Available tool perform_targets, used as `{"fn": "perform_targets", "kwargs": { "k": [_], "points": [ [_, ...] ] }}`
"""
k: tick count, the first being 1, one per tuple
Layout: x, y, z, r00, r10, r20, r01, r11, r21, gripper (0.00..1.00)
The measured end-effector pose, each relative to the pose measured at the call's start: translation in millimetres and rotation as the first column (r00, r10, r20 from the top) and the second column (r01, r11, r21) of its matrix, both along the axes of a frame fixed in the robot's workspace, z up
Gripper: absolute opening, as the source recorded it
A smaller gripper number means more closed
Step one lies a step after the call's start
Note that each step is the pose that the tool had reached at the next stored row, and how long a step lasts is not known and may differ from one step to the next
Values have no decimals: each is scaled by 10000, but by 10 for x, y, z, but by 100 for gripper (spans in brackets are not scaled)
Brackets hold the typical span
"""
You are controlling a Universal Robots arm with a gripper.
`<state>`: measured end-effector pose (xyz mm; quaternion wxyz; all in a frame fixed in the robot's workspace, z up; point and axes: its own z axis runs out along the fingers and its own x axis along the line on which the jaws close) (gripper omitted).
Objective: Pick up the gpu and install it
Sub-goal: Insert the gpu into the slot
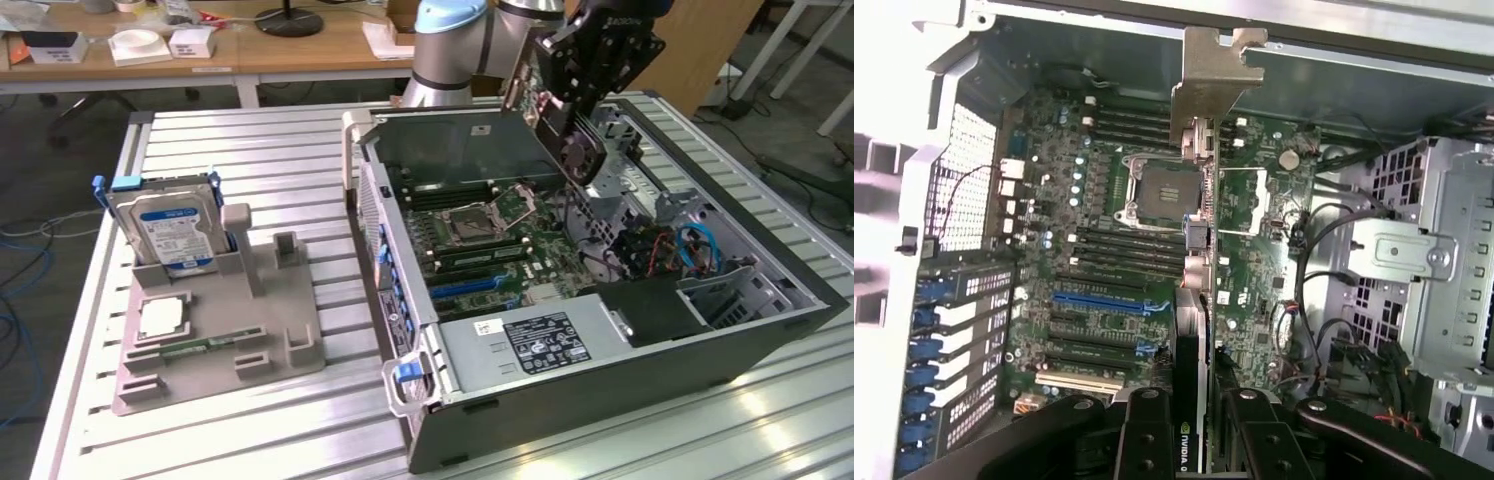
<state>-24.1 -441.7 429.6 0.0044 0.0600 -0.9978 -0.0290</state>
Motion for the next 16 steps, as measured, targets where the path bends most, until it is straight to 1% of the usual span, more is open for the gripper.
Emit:
{"fn": "perform_targets", "kwargs": {
  "k": [5,8,11,16],
  "points": [
    [0,0,0,9988,481,0,-481,9988,1,26],
    [0,0,0,9969,786,0,-786,9969,1,26],
    [0,0,0,9941,1082,0,-1082,9941,0,26],
    [0,-1,-1,9877,1561,1,-1561,9877,1,26]
  ]
}}
